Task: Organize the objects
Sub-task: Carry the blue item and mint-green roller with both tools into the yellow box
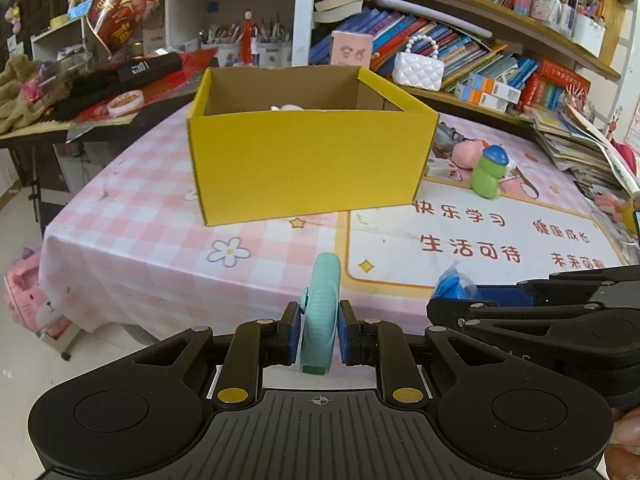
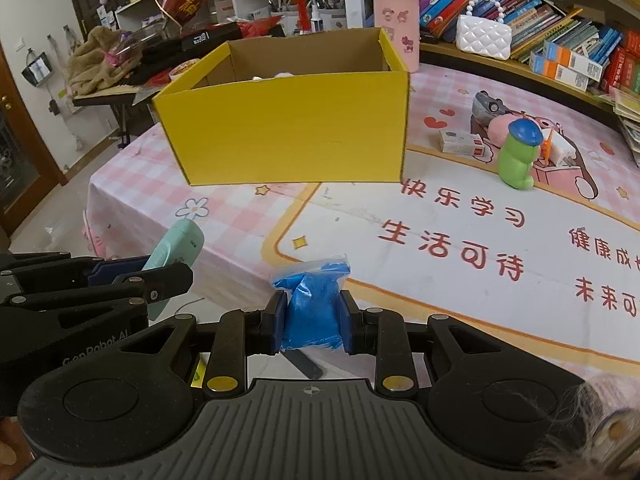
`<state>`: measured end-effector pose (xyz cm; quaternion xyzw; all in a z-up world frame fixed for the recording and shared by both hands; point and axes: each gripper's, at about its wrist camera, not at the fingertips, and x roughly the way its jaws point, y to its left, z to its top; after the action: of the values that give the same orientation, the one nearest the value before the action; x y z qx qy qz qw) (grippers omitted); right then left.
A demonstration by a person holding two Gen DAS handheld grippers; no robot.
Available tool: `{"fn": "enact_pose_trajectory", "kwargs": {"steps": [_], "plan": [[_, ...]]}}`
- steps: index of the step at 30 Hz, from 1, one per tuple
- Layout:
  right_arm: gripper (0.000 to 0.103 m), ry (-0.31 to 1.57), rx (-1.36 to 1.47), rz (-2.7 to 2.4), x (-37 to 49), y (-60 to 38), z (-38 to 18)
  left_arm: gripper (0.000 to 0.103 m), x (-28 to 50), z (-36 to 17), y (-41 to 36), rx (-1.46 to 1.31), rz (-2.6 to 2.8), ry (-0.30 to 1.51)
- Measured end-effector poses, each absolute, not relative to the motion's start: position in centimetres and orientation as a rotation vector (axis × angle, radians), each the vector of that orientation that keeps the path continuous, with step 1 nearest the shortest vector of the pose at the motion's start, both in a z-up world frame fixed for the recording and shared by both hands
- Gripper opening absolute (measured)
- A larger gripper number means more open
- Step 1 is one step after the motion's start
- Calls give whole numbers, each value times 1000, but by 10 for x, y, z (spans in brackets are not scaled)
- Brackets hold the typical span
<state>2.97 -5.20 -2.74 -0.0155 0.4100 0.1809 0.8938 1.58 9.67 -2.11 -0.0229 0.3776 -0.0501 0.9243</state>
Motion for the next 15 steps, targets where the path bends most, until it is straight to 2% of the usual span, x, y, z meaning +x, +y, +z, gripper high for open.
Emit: {"fn": "enact_pose_trajectory", "kwargs": {"steps": [15], "plan": [[25, 851, -61, 371, 22, -17, -23, 18, 10, -14, 129, -75, -100, 727]]}}
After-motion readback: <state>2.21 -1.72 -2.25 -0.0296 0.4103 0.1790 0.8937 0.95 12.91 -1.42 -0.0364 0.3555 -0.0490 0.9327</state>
